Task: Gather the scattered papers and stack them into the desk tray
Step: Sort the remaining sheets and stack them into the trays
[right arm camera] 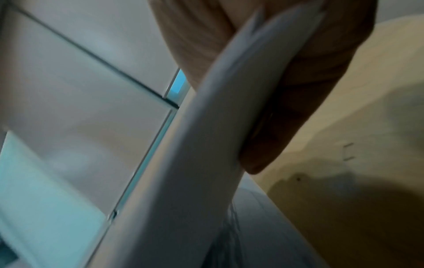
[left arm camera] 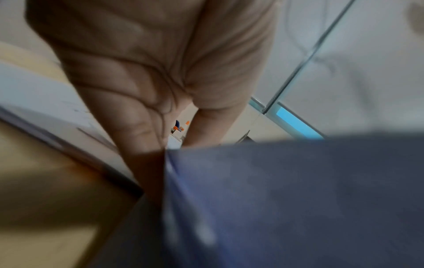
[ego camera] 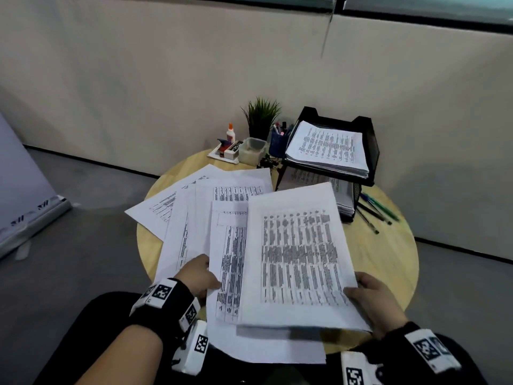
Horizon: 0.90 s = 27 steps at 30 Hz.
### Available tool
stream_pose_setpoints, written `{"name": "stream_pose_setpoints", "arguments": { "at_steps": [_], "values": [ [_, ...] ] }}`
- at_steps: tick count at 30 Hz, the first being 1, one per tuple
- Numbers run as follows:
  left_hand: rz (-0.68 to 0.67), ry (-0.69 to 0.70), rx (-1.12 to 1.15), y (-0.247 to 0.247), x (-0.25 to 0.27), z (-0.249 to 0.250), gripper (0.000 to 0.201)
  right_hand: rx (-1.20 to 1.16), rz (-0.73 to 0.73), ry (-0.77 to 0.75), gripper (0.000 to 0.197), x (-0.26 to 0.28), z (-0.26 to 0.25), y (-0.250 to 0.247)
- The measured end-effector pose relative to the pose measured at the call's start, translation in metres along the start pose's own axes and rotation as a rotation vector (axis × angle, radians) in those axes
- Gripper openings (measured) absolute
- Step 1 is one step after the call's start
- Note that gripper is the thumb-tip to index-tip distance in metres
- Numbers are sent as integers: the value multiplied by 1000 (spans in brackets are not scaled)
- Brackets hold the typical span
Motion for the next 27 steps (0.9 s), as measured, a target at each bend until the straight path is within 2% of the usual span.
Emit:
{"name": "stream_pose_setpoints", "arguments": {
  "at_steps": [3,5,6,9,12,15,17,20,23,25,27],
  "values": [
    [129,16,9,-10,-3,2,31,209,20,-8,19,2,16,13],
    [203,45,37,-15,0,10,15,224,7,20,18,5,22,24],
    [210,66,45,-15,2,15,14,232,-19,14,21,7,22,31],
    [121,114,-64,-3,8,22,15,192,-78,13,33,17,12,46],
    [120,129,-91,-1,11,26,29,4,-149,71,25,22,8,58],
    [134,149,-117,-2,12,30,26,-138,-171,140,26,20,13,72],
    [121,164,-136,2,11,31,25,-188,-178,151,19,16,15,76],
    [118,171,-121,9,9,32,29,-99,-212,127,11,17,13,81],
    [85,139,-60,16,7,30,24,-71,-214,100,31,13,11,85],
    [35,104,19,24,5,27,14,-59,-219,72,25,11,9,87],
    [21,94,45,28,4,27,15,-18,-222,60,24,7,13,88]
  ]
}}
Point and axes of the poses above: each hand's wrist, its own x-axis away from the middle knuckle, its own y-axis out of the palm, z = x × y, the point moved 10 cm from there along -x, towards the middle knuckle, and after that the axes turned 12 degrees about z, right-handed, at the moved point
